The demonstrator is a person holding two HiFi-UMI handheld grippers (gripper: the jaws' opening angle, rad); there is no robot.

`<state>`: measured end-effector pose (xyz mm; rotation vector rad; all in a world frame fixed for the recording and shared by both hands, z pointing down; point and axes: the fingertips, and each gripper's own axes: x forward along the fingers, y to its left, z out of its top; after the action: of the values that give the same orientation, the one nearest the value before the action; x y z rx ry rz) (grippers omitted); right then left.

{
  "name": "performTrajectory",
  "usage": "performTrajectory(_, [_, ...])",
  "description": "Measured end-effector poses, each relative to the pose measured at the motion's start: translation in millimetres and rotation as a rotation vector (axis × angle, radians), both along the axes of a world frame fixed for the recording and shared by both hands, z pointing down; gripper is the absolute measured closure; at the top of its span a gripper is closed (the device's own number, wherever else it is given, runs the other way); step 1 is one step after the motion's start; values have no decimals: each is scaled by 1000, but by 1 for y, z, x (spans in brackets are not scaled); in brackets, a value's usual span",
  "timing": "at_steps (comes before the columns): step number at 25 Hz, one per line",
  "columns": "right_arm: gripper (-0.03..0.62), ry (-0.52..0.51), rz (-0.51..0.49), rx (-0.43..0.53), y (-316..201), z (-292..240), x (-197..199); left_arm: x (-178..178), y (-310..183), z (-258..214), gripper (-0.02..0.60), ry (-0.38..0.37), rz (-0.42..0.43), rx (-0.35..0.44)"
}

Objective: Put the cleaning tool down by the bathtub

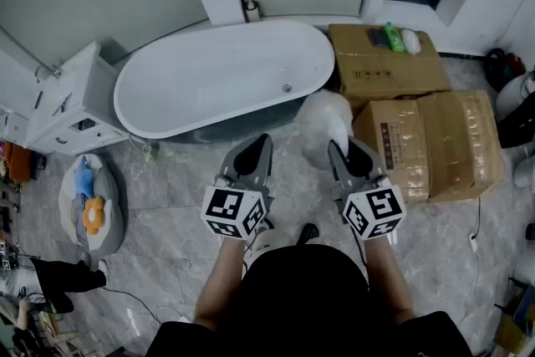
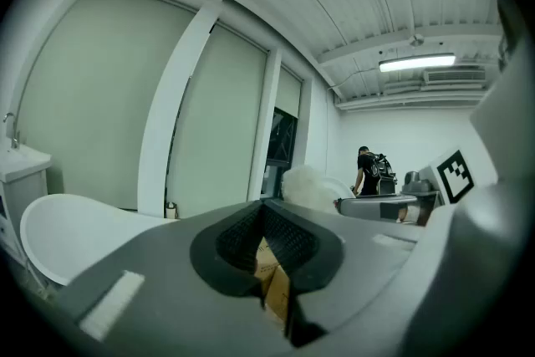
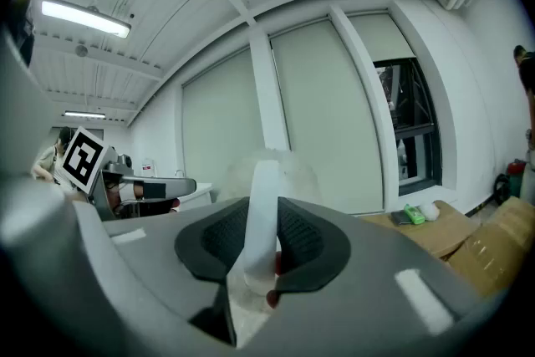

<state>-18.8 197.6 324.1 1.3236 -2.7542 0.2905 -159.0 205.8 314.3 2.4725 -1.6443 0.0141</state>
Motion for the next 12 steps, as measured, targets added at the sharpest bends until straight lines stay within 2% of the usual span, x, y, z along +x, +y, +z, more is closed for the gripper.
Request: performTrajectory(12, [496,44,37,36,28,-16,-8,4,22,-11,584,-5,44,2])
